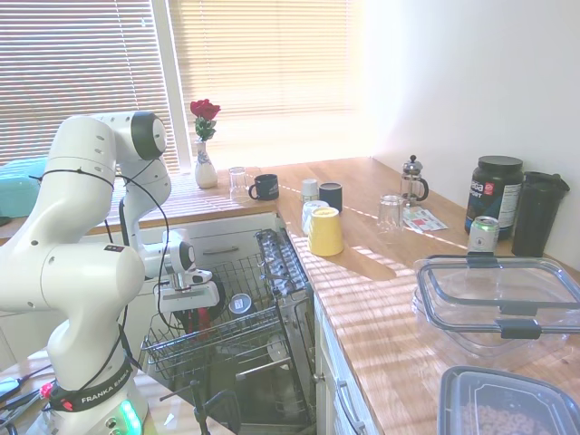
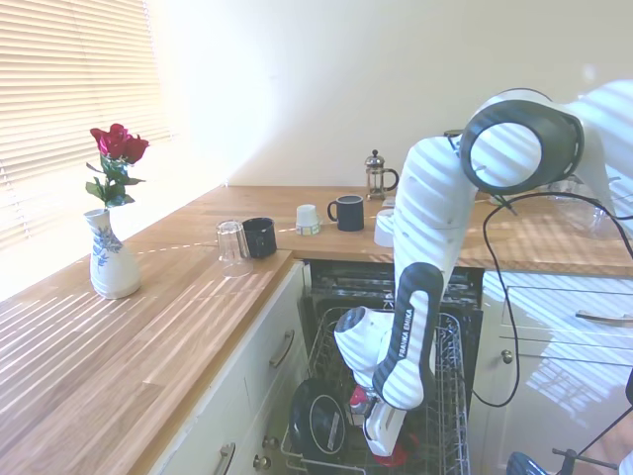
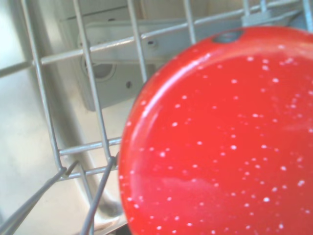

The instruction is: Unload the mug from the dish rack

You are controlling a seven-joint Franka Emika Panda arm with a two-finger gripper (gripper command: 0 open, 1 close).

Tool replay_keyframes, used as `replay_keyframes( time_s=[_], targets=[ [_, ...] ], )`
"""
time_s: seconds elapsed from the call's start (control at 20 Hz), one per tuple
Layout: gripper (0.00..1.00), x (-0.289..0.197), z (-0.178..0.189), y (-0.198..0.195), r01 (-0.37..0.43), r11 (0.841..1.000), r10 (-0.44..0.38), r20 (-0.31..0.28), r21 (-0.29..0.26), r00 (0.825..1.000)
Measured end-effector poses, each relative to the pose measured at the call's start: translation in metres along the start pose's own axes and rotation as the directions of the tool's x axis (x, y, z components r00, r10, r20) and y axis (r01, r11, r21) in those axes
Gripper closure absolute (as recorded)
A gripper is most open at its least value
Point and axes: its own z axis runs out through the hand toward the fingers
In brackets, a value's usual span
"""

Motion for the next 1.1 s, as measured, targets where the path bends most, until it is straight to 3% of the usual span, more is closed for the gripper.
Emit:
replay_keyframes(
  time_s=[0.3, 0.75, 0.9, 1.1],
  targets=[
    [1.00, -0.005, -0.046, 0.012, -0.006, 1.000, 0.006, -0.030, 0.029, 1.000],
    [1.00, 0.008, -0.151, 0.059, -0.051, 0.992, 0.065, -0.121, 0.113, 0.990],
    [1.00, 0.022, -0.194, 0.091, -0.098, 0.983, 0.119, -0.134, 0.154, 0.984],
    [1.00, 0.055, -0.259, 0.171, -0.170, 0.959, 0.205, -0.139, 0.228, 0.969]
  ],
)
